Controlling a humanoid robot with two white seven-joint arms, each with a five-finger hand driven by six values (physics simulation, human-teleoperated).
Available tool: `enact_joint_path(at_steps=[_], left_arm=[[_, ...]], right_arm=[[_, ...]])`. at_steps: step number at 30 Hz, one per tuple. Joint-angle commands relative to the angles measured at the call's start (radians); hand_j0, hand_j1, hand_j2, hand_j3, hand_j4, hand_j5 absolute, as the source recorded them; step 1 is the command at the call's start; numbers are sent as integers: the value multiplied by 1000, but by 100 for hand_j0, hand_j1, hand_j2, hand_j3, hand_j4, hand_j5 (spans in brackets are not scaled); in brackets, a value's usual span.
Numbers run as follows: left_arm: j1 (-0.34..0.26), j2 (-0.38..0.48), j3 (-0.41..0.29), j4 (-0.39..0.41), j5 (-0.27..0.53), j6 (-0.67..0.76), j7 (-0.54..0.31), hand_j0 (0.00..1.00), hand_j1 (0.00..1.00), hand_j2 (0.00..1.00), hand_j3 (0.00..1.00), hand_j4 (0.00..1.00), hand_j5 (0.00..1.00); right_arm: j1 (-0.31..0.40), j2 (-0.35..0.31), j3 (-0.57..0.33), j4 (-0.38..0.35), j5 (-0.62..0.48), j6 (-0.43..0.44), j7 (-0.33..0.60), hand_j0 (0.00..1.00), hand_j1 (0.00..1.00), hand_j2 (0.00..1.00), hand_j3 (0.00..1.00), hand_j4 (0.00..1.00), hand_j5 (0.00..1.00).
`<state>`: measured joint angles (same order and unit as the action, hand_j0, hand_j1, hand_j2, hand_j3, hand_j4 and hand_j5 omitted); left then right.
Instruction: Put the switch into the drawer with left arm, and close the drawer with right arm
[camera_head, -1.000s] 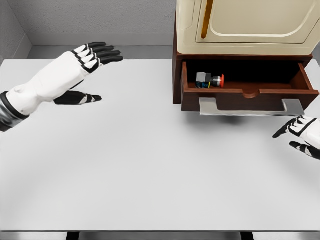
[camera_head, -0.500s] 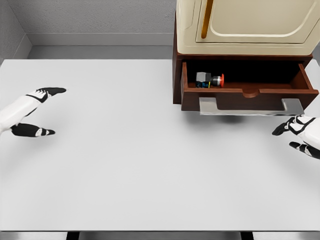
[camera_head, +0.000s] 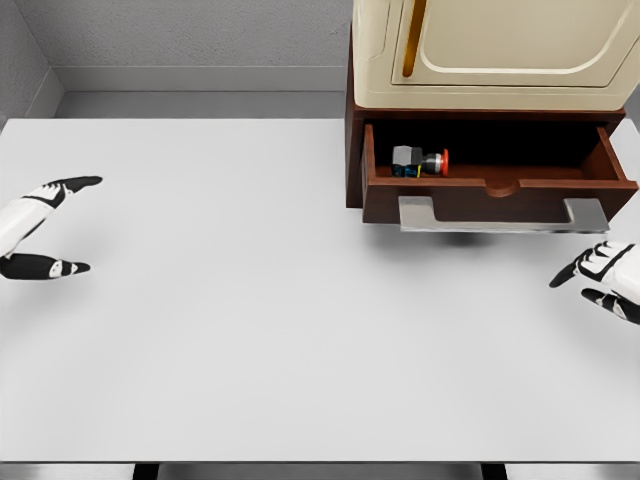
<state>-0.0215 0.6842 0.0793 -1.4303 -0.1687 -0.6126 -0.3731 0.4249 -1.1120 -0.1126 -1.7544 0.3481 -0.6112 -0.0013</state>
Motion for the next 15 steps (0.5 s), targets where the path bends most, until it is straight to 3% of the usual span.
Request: enact_joint_path(at_steps=[1, 12, 15], left_arm=[[3, -3, 8, 1, 3, 2, 0, 100, 100, 100, 100, 100, 100], [9, -5, 8, -1, 3, 2, -41, 100, 100, 100, 100, 100, 100], [9, -6, 8, 1, 3, 2, -41, 100, 100, 100, 100, 100, 100]], right_arm=[[2, -2, -1, -2, -3, 0, -2, 53, 53, 53, 53, 53, 53], [-14, 17, 2, -13, -9, 0, -2, 51, 51, 51, 51, 51, 51], [-80, 37, 42, -11, -11, 0, -2, 51, 51, 51, 51, 51, 51]])
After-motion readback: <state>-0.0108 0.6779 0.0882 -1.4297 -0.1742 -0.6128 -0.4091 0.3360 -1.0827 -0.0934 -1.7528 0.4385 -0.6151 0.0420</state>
